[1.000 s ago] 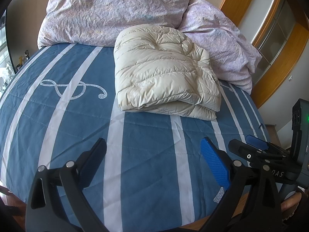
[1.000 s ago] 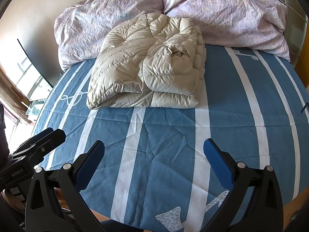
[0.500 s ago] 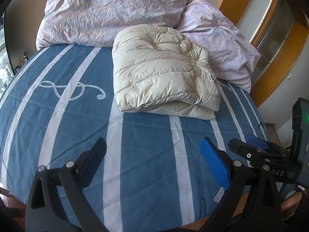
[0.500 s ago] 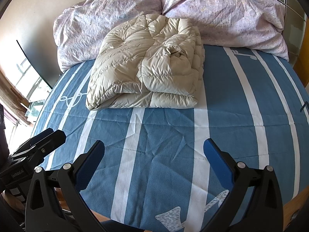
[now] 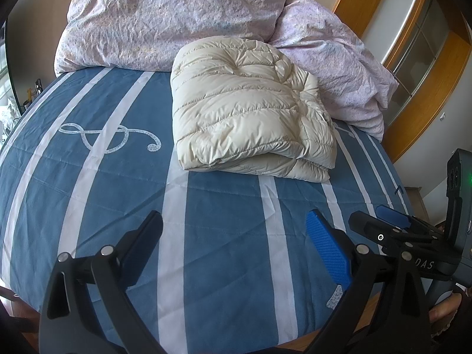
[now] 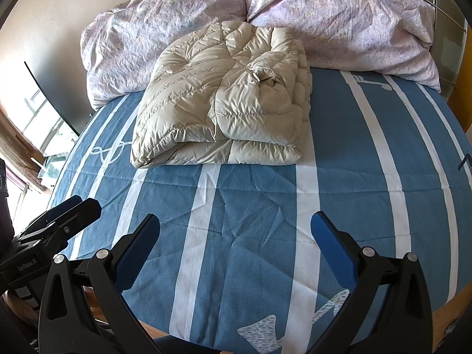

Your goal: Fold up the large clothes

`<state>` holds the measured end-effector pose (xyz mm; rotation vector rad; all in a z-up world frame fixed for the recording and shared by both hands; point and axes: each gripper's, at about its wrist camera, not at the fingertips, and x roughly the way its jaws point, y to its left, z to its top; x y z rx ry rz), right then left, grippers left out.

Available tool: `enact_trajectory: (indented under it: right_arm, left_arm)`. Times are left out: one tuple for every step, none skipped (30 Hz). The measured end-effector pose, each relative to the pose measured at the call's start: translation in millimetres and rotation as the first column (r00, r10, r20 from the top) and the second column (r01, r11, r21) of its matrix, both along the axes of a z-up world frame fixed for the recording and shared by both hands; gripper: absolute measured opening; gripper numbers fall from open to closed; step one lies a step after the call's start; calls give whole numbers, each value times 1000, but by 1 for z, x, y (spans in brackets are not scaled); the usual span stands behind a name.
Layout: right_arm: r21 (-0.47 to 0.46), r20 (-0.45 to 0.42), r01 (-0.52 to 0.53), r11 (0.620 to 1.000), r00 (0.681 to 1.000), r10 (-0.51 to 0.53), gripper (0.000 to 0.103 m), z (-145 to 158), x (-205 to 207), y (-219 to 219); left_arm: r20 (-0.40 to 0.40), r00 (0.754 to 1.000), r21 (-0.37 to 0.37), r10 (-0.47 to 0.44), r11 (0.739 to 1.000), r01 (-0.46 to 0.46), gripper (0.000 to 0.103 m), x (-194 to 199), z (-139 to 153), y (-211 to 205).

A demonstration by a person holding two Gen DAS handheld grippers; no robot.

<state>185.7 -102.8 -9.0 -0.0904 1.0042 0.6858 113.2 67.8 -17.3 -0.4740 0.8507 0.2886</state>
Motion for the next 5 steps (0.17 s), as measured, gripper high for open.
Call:
enact_trajectory:
  right_arm:
    - [0, 0, 0, 1000, 1000, 0, 102, 0, 0, 0]
    - [0, 0, 0, 1000, 1000, 0, 102, 0, 0, 0]
    - [0, 0, 0, 1000, 1000, 0, 102, 0, 1, 0]
    - [0, 0, -1, 1000, 1000, 1, 102, 0, 1, 0]
    - [0, 0, 0, 1000, 1000, 0, 102, 0, 0, 0]
  left_arm:
    - [0, 1000, 0, 0, 1000, 0, 97, 0, 0, 0]
    - [0, 1000, 0, 0, 1000, 0, 97, 0, 0, 0]
    - [-1, 1000, 0, 0, 1000, 0, 97, 0, 0, 0]
    - [-1, 1000, -1, 0, 1000, 0, 97, 0, 0, 0]
    - [-1, 1000, 0, 0, 1000, 0, 97, 0, 0, 0]
